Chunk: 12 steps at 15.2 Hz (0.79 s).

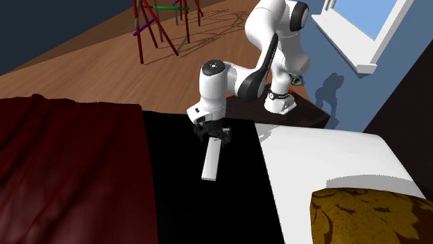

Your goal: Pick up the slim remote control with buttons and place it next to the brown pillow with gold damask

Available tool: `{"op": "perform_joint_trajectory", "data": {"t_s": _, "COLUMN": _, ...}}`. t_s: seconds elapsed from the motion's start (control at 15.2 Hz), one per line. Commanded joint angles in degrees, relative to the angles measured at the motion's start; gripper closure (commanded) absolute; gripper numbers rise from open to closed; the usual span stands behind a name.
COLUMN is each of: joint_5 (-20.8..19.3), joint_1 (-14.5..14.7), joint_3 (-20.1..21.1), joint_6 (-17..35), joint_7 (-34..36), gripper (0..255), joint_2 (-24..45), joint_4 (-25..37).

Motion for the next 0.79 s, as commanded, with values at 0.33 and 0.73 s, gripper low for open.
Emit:
{"op": "perform_joint_trajectory", "data": {"t_s": 0.33, "joint_5": -1.39, "joint_1": 1.36, "joint_3": 0.14, "joint_6": 2.77, "joint_7": 0.05, "gripper": 0, "joint_2": 6.19, "joint_4": 3.13}}
{"op": "perform_joint_trajectory", "data": {"t_s": 0.73, "joint_5": -1.62, "joint_1": 1.41, "joint_3": 0.01, "joint_6": 4.31, "joint_7": 0.19, "gripper": 0, "joint_2": 7.14, "joint_4": 2.54}}
